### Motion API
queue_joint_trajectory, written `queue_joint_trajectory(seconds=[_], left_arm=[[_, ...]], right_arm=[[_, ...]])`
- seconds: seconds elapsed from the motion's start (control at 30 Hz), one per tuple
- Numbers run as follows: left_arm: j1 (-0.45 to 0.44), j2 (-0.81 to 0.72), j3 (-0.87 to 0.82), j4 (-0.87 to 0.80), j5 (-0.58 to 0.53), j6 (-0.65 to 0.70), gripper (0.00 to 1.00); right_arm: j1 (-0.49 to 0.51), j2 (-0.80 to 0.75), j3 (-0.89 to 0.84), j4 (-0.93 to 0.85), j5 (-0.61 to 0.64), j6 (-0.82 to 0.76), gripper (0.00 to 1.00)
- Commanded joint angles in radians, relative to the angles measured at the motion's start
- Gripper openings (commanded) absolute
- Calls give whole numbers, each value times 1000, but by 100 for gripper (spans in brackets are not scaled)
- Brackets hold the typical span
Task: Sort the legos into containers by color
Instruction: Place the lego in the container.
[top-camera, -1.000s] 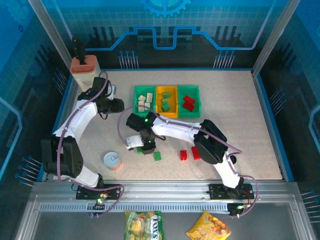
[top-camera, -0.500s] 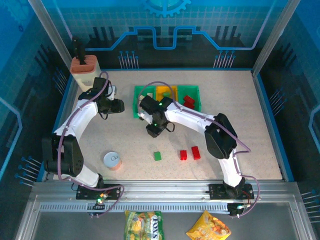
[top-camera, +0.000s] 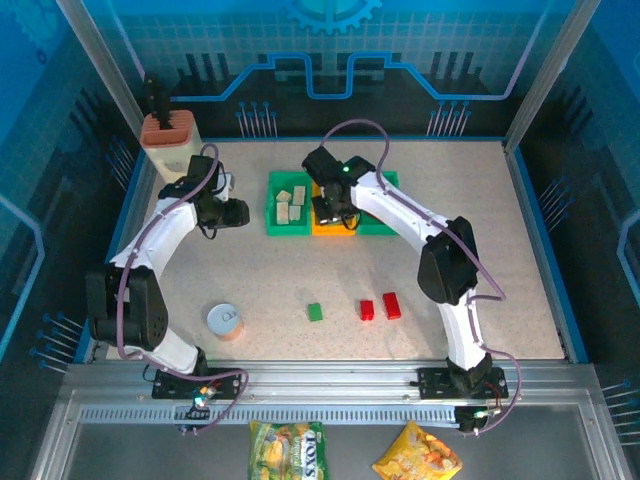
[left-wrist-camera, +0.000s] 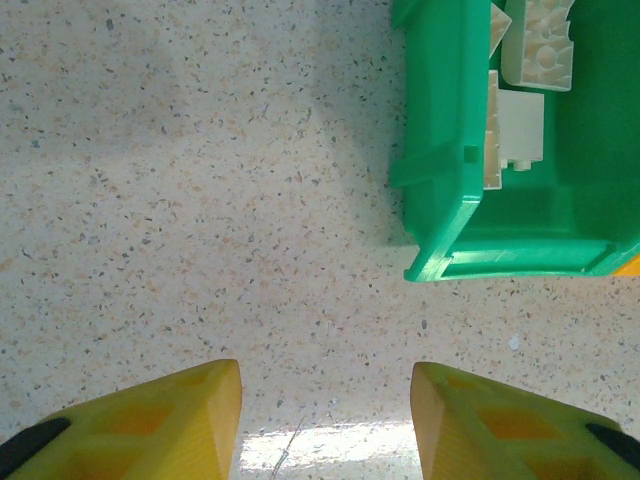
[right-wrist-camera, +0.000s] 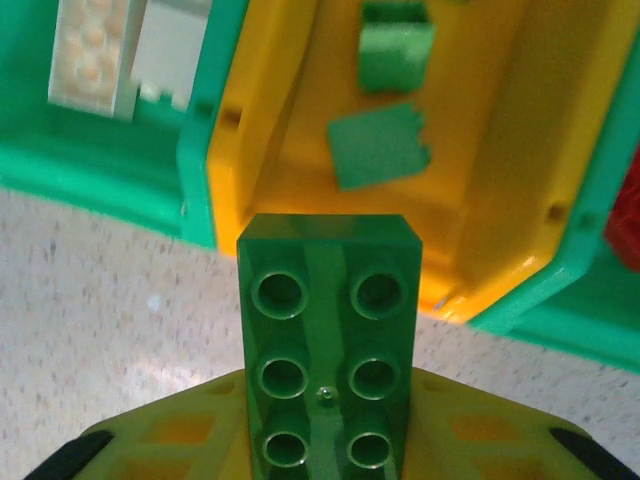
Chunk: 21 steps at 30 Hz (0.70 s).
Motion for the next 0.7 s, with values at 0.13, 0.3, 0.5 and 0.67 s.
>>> queue_joint_trajectory(seconds=[0.13,0.3,0.5,0.67], left_arm=[[8,8,16,-12,11,15,49],[8,2,16,-11,13,15,49],[8,0,15,-13,17,12,49],[8,-3,15,-12,17,13,49]], right_arm=[[-31,181,306,-162,136,27,36],[-54,268,417,-169,174,24,36],[-80,312,427,-121,184,21,36],[-89,358,439,-92,198,17,36]])
